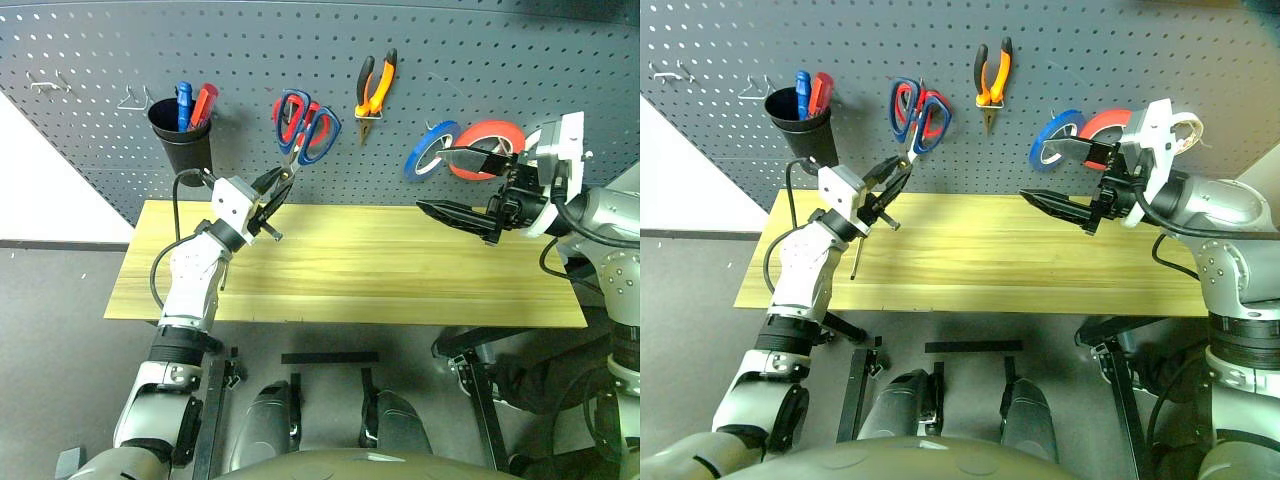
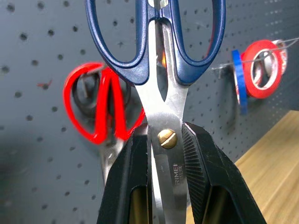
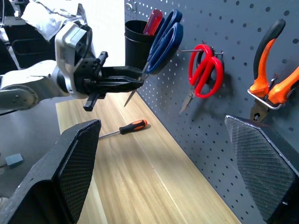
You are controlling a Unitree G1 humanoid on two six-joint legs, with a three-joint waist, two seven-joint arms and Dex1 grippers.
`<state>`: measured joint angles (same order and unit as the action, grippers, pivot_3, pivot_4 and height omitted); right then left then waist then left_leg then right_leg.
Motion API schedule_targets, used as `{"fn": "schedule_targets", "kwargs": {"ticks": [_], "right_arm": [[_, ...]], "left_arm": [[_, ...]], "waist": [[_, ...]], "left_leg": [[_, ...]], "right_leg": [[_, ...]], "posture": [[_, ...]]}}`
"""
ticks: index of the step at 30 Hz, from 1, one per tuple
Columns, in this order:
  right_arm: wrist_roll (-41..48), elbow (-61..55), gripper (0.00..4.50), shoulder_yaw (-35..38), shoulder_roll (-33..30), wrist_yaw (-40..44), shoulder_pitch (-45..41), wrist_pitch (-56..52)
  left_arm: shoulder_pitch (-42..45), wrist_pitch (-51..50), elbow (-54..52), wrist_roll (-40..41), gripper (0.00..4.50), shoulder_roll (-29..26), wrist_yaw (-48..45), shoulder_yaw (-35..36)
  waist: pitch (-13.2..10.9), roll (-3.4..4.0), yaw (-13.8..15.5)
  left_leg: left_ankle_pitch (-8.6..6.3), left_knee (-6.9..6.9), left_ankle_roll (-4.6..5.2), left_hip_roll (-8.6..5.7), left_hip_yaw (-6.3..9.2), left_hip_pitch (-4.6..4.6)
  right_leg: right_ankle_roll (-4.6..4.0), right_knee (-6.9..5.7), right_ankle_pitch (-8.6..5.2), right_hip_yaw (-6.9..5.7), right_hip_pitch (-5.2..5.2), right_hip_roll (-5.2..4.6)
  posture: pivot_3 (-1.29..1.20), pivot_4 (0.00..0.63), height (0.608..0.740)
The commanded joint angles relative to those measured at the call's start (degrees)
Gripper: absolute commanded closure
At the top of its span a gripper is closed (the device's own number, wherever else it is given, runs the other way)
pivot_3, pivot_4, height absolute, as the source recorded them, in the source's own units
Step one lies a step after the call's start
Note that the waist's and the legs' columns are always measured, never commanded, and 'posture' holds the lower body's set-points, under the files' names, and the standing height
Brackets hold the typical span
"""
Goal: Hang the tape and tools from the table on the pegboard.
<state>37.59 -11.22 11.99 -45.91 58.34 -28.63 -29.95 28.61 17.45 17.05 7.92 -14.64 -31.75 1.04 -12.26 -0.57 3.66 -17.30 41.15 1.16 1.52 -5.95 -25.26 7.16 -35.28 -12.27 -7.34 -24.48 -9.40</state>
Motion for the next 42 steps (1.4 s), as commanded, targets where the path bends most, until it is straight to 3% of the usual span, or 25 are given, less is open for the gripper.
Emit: {"fn": "schedule_targets", "kwargs": {"ticks": [1, 9, 18, 25, 28, 29, 35, 37, 42], "right_arm": [[-0.40, -0.49, 0.00, 0.36, -0.79, 0.46, -1.56, 1.13], [-1.66, 0.12, 0.00, -0.14, -0.76, 0.77, -1.88, 1.36], [-2.80, -0.26, 0.00, 0.28, -0.89, 0.36, -0.95, 1.74], [-2.72, -1.35, 0.00, 0.36, -0.26, -0.11, 0.27, 1.67], [-1.97, -2.20, 0.00, 0.40, -0.18, -0.33, 1.33, 0.73], [-1.70, -2.54, 0.00, 0.42, -0.16, -0.42, 1.70, 0.43], [0.75, -5.50, 0.00, -1.30, 1.79, -0.97, 4.60, -1.97], [-0.01, -5.50, 0.00, -5.31, 4.32, -2.15, 4.32, -3.31], [-3.12, -2.17, 0.00, -10.87, 8.52, -5.10, 1.64, -4.62]], "left_arm": [[2.00, -0.16, -0.63, -1.09, 3.92, 0.22, 2.38, 0.18], [7.05, -0.50, 7.49, -3.78, 3.92, 0.31, 4.83, -0.53], [16.33, 0.17, 24.54, -5.89, 3.92, 2.32, 8.74, 0.05], [18.53, 3.55, 28.14, -2.28, 1.70, 4.42, 8.54, 3.06], [15.62, 5.07, 22.71, -0.92, 0.91, 4.19, 7.63, 3.65], [14.61, 4.72, 20.95, -0.78, 0.91, 3.92, 7.43, 3.62], [4.93, -8.14, 3.63, 3.14, 0.91, 2.07, 7.45, 4.10], [1.35, -22.19, -0.84, -0.71, 0.91, -1.82, 10.87, 3.24], [1.13, -35.83, -1.58, -5.49, 0.91, -6.48, 15.23, 1.86]], "waist": [[0.02, 0.00, 0.01], [0.10, -0.03, -0.02], [0.28, -0.07, -0.01], [0.31, -0.07, -0.16], [0.31, -0.07, -0.15], [0.31, -0.07, -0.13], [0.33, -0.07, -0.03], [0.42, -0.12, 0.01], [0.66, -0.10, 0.37]], "left_leg": [[0.00, 0.02, 0.00, 0.00, 0.00, 0.00], [0.00, 0.03, 0.00, -0.01, -0.01, 0.00], [0.00, 0.05, 0.00, -0.02, -0.01, -0.01], [0.00, 0.04, 0.00, -0.01, -0.01, 0.00], [0.00, 0.04, 0.00, -0.01, -0.01, 0.00], [0.00, 0.04, 0.00, -0.01, -0.01, 0.00], [0.00, 0.05, 0.00, 0.00, 0.02, 0.03], [0.00, 0.09, 0.00, 0.00, 0.03, 0.05], [0.03, 0.04, -0.04, 0.02, 0.03, 0.25]], "right_leg": [[0.00, -0.01, 0.00, 0.00, 0.00, 0.00], [0.00, -0.01, 0.00, 0.00, 0.02, 0.00], [0.00, -0.01, 0.00, 0.00, 0.02, 0.00], [0.00, -0.02, 0.00, 0.00, 0.02, 0.01], [0.00, -0.02, 0.00, 0.00, 0.02, 0.01], [0.00, -0.01, 0.00, 0.00, 0.02, 0.00], [0.00, -0.06, 0.00, 0.01, 0.02, 0.01], [0.00, -0.10, 0.00, 0.01, 0.06, 0.00], [0.01, -0.22, -0.01, 0.08, 0.16, 0.04]], "posture": [[0.10, 0.115, 0.711], [0.09, 0.115, 0.711], [0.07, 0.119, 0.711], [0.08, 0.123, 0.711], [0.08, 0.124, 0.711], [0.10, 0.126, 0.711], [0.14, 0.129, 0.711], [0.16, 0.132, 0.711], [0.20, 0.129, 0.711]]}}
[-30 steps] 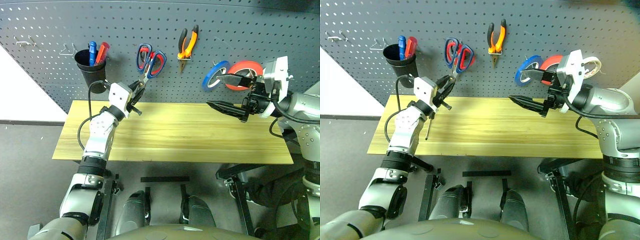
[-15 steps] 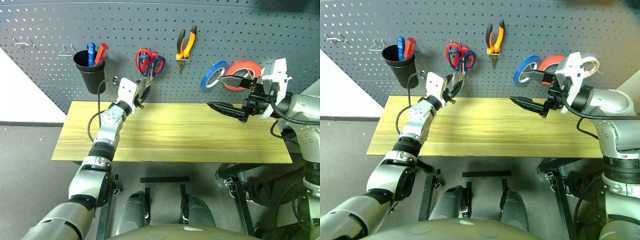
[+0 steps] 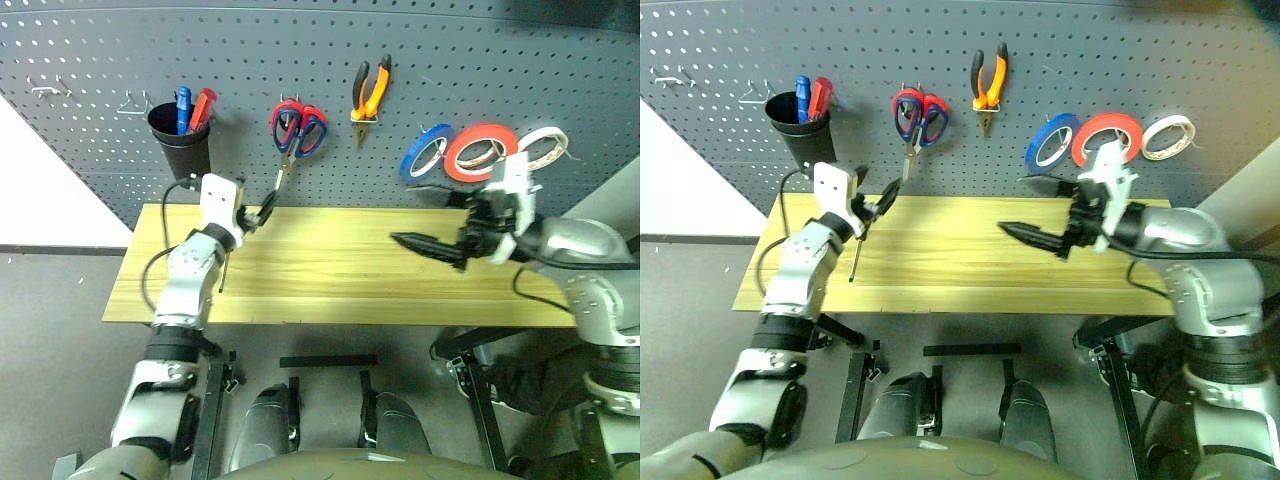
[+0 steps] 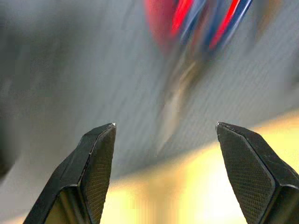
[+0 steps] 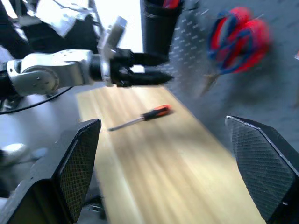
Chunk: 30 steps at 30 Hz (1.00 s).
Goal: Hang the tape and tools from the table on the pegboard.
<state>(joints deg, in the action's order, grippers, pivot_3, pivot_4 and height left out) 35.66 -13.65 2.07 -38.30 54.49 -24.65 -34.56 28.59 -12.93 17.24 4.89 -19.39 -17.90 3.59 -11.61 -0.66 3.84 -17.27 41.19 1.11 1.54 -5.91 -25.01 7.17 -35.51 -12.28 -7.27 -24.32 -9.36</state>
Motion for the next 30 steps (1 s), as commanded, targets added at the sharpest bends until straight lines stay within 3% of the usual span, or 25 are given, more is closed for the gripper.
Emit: {"fn": "schedule_targets", "kwargs": {"ticks": [1, 11, 17, 30], "right_arm": [[-1.87, 0.98, 0.00, -1.73, 1.27, -1.27, -2.72, 0.20], [-8.66, 16.99, 0.00, -7.15, 6.78, -0.35, -12.53, 2.68], [-11.63, 19.89, 0.00, -8.96, 9.26, 0.22, -14.26, 3.89], [-18.04, 22.84, 0.00, -12.86, 9.71, 1.48, -14.42, 5.93]], "left_arm": [[1.45, -7.52, -1.08, -3.09, 0.91, -2.38, 1.10, -1.35], [12.09, -20.08, 15.39, -4.41, 0.91, -2.63, 5.28, -0.21], [17.76, -19.51, 25.31, -5.03, 0.91, -2.57, 5.09, -1.12], [23.87, -19.34, 36.48, -4.72, 0.91, -0.54, 5.53, -0.70]], "waist": [[0.03, -0.01, 0.40], [0.09, -0.08, 1.56], [-0.37, 0.07, 1.39], [-5.24, 0.07, 1.27]], "left_leg": [[0.00, 0.01, 0.00, -0.01, 0.00, -0.01], [0.04, -0.05, -0.07, 0.04, 0.05, -0.03], [0.05, -0.14, -0.10, 0.13, 0.05, -0.01], [0.07, -0.16, -0.13, 0.17, -0.03, -0.05]], "right_leg": [[0.00, 0.00, 0.00, 0.00, 0.00, 0.00], [0.00, 0.07, -0.01, 0.00, 0.00, 0.15], [-0.01, 0.08, -0.03, 0.04, -0.05, 0.22], [-0.01, -0.03, -0.03, 0.17, -0.26, 0.25]], "posture": [[0.21, 0.130, 0.711], [0.22, 0.200, 0.711], [0.21, 0.269, 0.711], [0.19, 0.369, 0.711]]}}
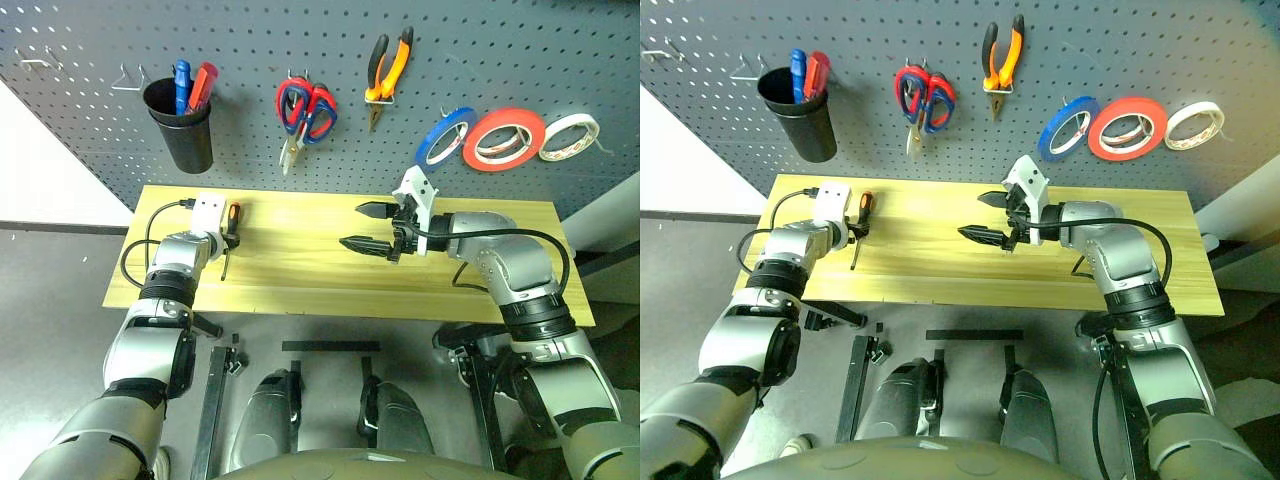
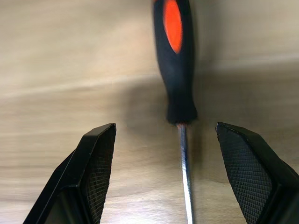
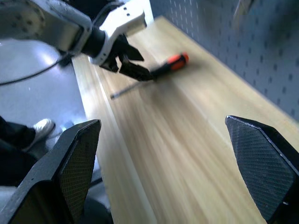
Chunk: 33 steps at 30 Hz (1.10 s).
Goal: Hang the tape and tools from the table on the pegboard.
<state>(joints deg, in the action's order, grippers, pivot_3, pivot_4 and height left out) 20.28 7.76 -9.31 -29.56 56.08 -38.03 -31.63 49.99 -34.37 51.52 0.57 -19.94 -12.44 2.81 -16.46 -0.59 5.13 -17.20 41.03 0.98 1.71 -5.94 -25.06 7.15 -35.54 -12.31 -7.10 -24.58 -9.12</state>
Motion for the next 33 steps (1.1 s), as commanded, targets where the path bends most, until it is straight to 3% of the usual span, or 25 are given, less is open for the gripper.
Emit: {"fn": "schedule_targets", "kwargs": {"ticks": [1, 18, 21, 28, 33], "right_arm": [[-3.54, 2.28, 0.00, -2.00, 1.46, -0.40, -1.36, 3.73], [-5.34, 2.84, 0.00, -1.29, 2.57, 0.02, -1.21, 4.64], [-5.56, 2.70, 0.00, -1.32, 2.09, 0.06, -0.76, 4.69], [-5.30, 2.39, 0.00, -0.77, 1.36, 0.03, 0.18, 4.79], [-4.76, 1.51, 0.00, 0.39, 0.33, 0.28, 1.18, 4.57]], "left_arm": [[3.10, 2.67, 3.49, -0.31, 0.91, 0.26, 0.18, 0.27], [8.53, 10.52, 15.19, 1.33, 0.91, 2.41, 5.53, 3.72], [9.06, 12.42, 16.37, 1.86, 1.50, 2.28, 7.68, 5.09], [10.02, 14.69, 18.34, 2.37, 3.83, 2.55, 8.85, 6.80], [9.63, 16.60, 17.14, 2.14, 3.99, 1.83, 6.55, 6.23]], "waist": [[-0.61, 0.02, 0.00], [-1.72, 0.04, -0.04], [-1.83, 0.05, -0.15], [-2.07, 0.00, -0.20], [-2.10, 0.00, -0.12]], "left_leg": [[0.00, 0.00, 0.00, 0.00, 0.00, 0.00], [0.00, -0.02, 0.00, 0.00, -0.03, -0.01], [0.00, -0.03, 0.00, 0.00, -0.02, -0.01], [0.00, -0.06, 0.00, 0.00, -0.05, -0.01], [0.00, -0.07, 0.00, 0.00, -0.05, -0.04]], "right_leg": [[0.00, -0.01, 0.00, 0.00, -0.01, 0.00], [0.01, -0.02, -0.01, 0.00, -0.02, -0.03], [0.01, -0.01, -0.01, 0.00, -0.03, -0.03], [0.01, -0.01, -0.01, 0.00, -0.05, -0.04], [0.02, 0.00, -0.01, 0.00, -0.07, -0.04]], "posture": [[0.19, 0.370, 0.711], [0.18, 0.368, 0.711], [0.17, 0.369, 0.711], [0.17, 0.364, 0.711], [0.17, 0.344, 0.711]]}}
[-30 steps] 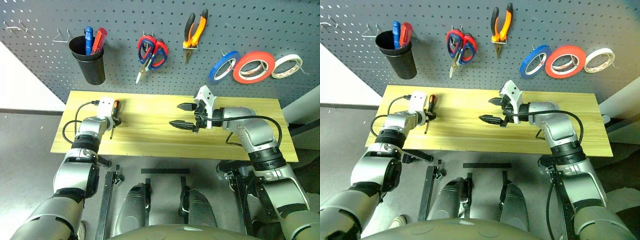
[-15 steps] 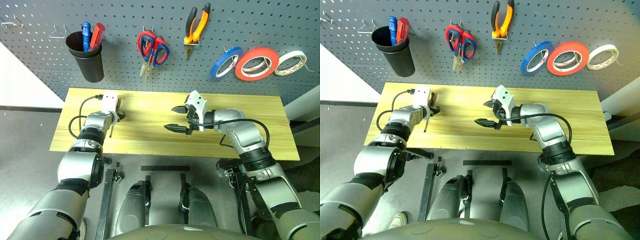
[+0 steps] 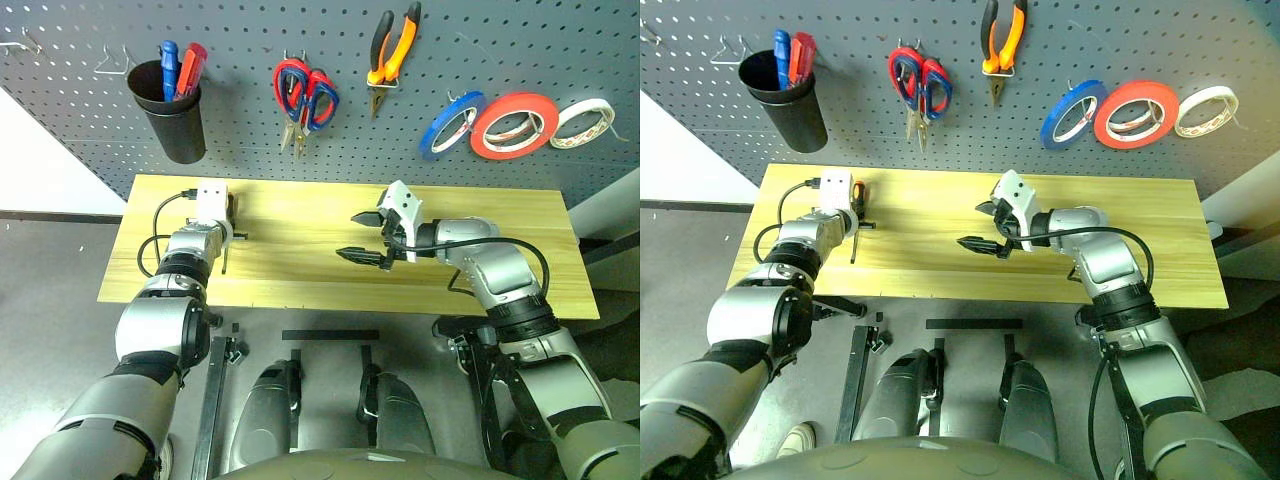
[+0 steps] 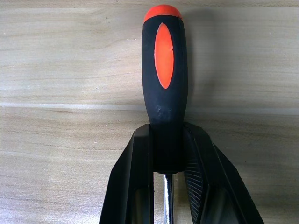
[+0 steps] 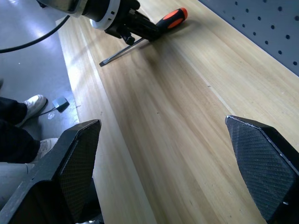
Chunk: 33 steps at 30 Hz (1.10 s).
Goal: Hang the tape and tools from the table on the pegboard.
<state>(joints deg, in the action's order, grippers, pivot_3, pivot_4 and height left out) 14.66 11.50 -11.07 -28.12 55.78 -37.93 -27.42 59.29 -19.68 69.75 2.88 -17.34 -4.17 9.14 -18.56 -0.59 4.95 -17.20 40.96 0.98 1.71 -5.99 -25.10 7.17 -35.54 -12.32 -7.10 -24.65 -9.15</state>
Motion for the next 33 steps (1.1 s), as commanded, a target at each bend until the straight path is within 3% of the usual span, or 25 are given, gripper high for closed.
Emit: {"fn": "schedule_targets", "kwargs": {"ticks": [1, 10, 15, 19, 23, 28, 33], "right_arm": [[1.26, -3.34, 0.00, 2.60, -1.61, 0.83, 1.59, -0.07], [14.22, -21.77, 0.00, 11.29, -4.42, 2.34, 7.29, -9.17], [20.65, -27.05, 0.00, 16.54, -5.96, 1.37, 8.81, -12.76], [22.19, -27.06, 0.00, 17.73, -6.86, 1.57, 8.47, -12.62], [24.78, -27.32, 0.00, 19.48, -7.08, 1.11, 7.03, -12.99], [27.75, -27.04, 0.00, 21.15, -7.20, 0.21, 4.89, -13.10], [29.49, -27.74, 0.00, 21.79, -8.12, 0.32, 3.11, -13.03]], "left_arm": [[-0.35, 3.35, -2.47, -0.14, 3.99, -1.09, -3.32, -0.34], [-17.23, 16.73, -30.60, 1.61, 3.99, -5.78, -23.34, -3.65], [-28.42, 10.07, -51.65, 8.51, 3.99, -7.15, -30.15, -2.05], [-34.11, 7.23, -62.71, 15.33, 3.99, -7.85, -37.75, -2.38], [-33.97, 9.41, -69.87, 25.62, 3.99, -5.04, -44.17, 0.48], [-29.68, 9.36, -70.91, 33.39, 3.99, -3.55, -46.11, 4.28], [-26.49, 13.22, -69.15, 35.95, 3.99, -3.82, -48.42, 7.22]], "waist": [[0.00, 0.00, 0.09], [0.20, 0.02, 0.16], [0.52, -0.02, 0.65], [1.60, -0.06, 0.74], [3.18, -0.17, 0.81], [5.05, -0.09, 0.59], [6.39, -0.11, 0.54]], "left_leg": [[0.00, 0.00, 0.00, 0.00, 0.00, -0.04], [0.02, -0.13, -0.06, 0.03, -0.06, -0.35], [0.02, -0.09, -0.06, 0.02, -0.05, -0.35], [0.02, -0.08, -0.06, 0.01, -0.03, -0.37], [0.02, -0.08, -0.06, 0.02, -0.03, -0.36], [0.02, -0.07, -0.06, 0.05, -0.01, -0.26], [0.02, -0.07, -0.06, 0.07, -0.01, -0.20]], "right_leg": [[0.00, 0.01, 0.00, -0.01, -0.02, 0.00], [-0.01, 0.13, 0.01, -0.03, -0.36, 0.04], [-0.02, 0.26, 0.03, -0.03, -0.22, 0.03], [-0.02, 0.26, 0.04, -0.05, -0.22, 0.04], [-0.02, 0.29, 0.04, -0.07, -0.18, 0.06], [-0.05, 0.33, 0.06, -0.06, -0.07, 0.14], [-0.05, 0.35, 0.06, -0.07, 0.00, 0.18]], "posture": [[0.17, 0.333, 0.711], [0.18, 0.233, 0.711], [0.20, 0.185, 0.711], [0.21, 0.148, 0.711], [0.22, 0.122, 0.711], [0.21, 0.104, 0.711], [0.22, 0.084, 0.711]]}}
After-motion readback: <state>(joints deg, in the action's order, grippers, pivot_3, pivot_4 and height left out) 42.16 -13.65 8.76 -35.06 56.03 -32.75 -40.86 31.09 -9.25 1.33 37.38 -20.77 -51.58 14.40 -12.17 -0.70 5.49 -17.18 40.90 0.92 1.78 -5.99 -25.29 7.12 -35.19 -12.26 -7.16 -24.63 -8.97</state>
